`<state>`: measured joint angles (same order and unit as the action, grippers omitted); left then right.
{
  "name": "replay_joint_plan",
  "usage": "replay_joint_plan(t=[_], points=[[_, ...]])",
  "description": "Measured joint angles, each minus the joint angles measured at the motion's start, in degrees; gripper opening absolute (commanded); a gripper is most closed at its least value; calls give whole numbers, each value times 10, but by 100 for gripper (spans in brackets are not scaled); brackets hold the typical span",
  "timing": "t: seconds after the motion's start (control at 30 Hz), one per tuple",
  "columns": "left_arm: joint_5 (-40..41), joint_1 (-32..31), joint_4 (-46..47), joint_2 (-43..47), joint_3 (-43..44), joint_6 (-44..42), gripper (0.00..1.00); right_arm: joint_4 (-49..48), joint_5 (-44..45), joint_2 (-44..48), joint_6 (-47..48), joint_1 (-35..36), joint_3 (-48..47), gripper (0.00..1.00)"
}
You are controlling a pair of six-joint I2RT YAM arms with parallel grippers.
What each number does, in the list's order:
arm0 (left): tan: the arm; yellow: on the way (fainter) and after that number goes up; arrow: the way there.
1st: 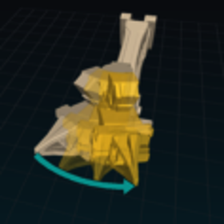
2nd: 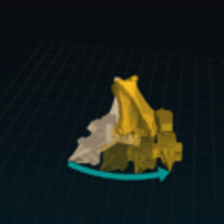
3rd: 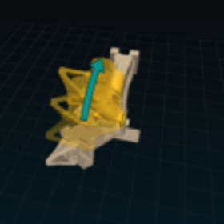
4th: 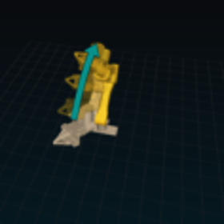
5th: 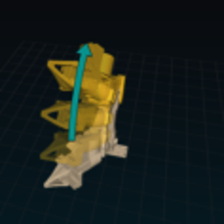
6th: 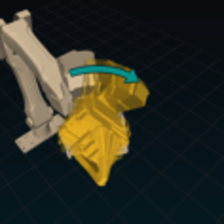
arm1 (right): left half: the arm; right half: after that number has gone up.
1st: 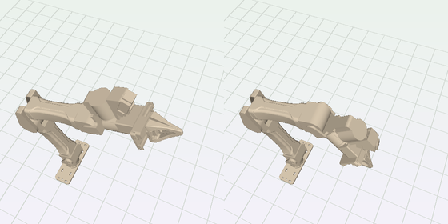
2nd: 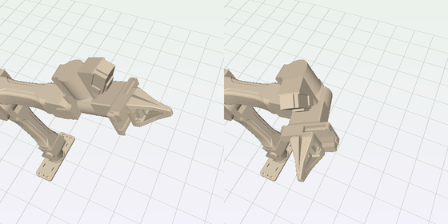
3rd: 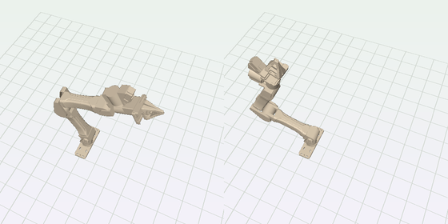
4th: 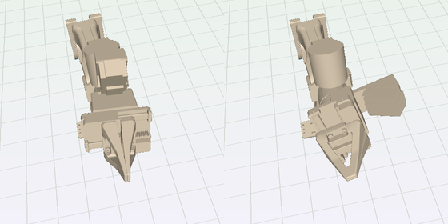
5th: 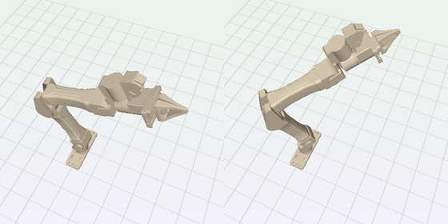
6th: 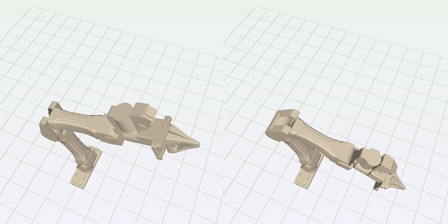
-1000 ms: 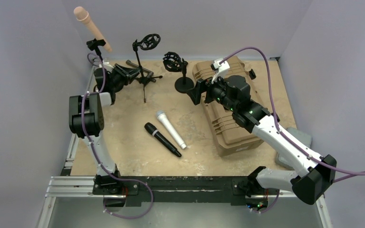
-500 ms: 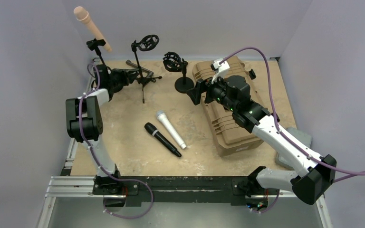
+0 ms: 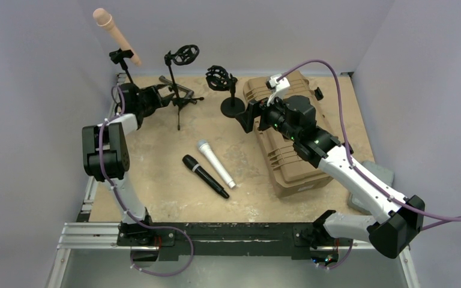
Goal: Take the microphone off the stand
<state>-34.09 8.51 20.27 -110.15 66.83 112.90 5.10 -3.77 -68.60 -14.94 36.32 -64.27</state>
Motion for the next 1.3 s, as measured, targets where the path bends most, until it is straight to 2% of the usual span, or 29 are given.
replay_joint_plan(t=[0.03, 0.13, 0.27, 0.5, 0.6, 0.73, 0.9, 1.3], points=[[0, 1, 1, -3, 4, -7, 67, 0, 0, 0, 0, 0, 0, 84], [4, 1, -16, -6, 24, -60, 82, 0, 0, 0, 0, 0, 2, 84], [17, 1, -43, 10, 34, -161, 82, 0, 0, 0, 0, 0, 7, 84], [64, 0, -119, 60, 53, -402, 80, -2, 0, 0, 0, 0, 10, 83], [80, 0, -127, 64, 67, -490, 77, -4, 0, 0, 0, 0, 10, 84], [65, 0, -111, 52, 78, -540, 71, -4, 0, 0, 0, 0, 11, 83], [32, 0, -68, 12, 80, -550, 56, -4, 0, 0, 0, 0, 11, 83], [-6, -2, -7, -12, 67, -548, 40, -4, 0, 0, 0, 0, 14, 83]])
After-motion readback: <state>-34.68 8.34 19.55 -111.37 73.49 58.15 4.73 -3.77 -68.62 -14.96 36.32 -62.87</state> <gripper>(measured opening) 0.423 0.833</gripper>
